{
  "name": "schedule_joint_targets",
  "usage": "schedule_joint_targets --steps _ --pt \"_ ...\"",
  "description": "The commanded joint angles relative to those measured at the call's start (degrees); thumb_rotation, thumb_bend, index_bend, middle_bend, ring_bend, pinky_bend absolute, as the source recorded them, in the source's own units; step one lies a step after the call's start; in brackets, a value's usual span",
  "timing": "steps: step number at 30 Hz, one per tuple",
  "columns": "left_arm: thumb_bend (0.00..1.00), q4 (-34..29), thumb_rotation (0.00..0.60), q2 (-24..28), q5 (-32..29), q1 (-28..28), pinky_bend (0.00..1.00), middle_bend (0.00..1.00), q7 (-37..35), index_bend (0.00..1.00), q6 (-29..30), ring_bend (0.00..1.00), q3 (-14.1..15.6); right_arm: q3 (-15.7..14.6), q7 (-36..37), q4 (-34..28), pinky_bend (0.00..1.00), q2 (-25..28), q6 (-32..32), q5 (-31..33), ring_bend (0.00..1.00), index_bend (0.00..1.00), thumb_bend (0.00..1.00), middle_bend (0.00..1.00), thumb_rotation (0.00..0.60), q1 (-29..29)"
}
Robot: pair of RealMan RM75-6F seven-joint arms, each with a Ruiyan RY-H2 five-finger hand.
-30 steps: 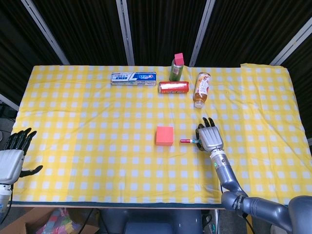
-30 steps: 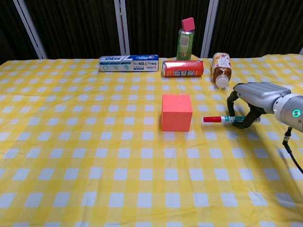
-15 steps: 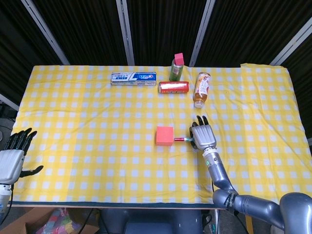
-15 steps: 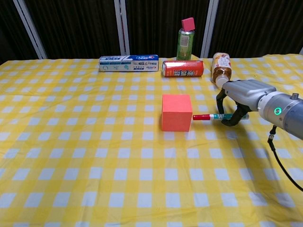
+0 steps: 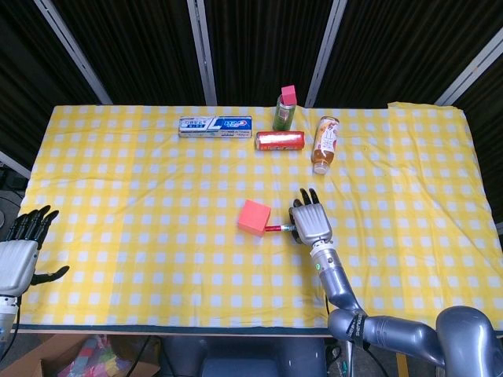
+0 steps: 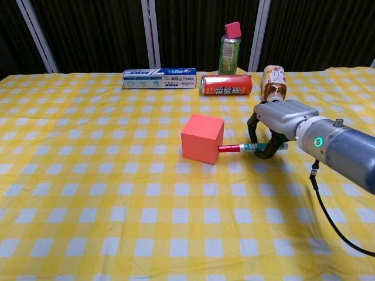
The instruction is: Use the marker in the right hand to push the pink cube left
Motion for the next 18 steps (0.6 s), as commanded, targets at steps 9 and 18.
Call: schedule_joint_targets --steps 9,18 --pt "0.00 -0.2 0.600 0.2 -0.2 0.0 0.03 0.00 -0.6 0.06 -0.1 0.00 0.0 0.4 -3.1 0.1 0.06 -1.0 2.4 1.3 0.01 0.74 0.45 0.31 0.600 0.9" --pt "0.00 -0.4 0.600 0.3 -0.2 0.0 0.03 0.00 -0.4 0.06 -0.1 0.00 0.0 0.2 -5.3 -0.7 0.06 0.5 3.9 3.3 0.01 0.74 0.45 0.31 0.600 0.1"
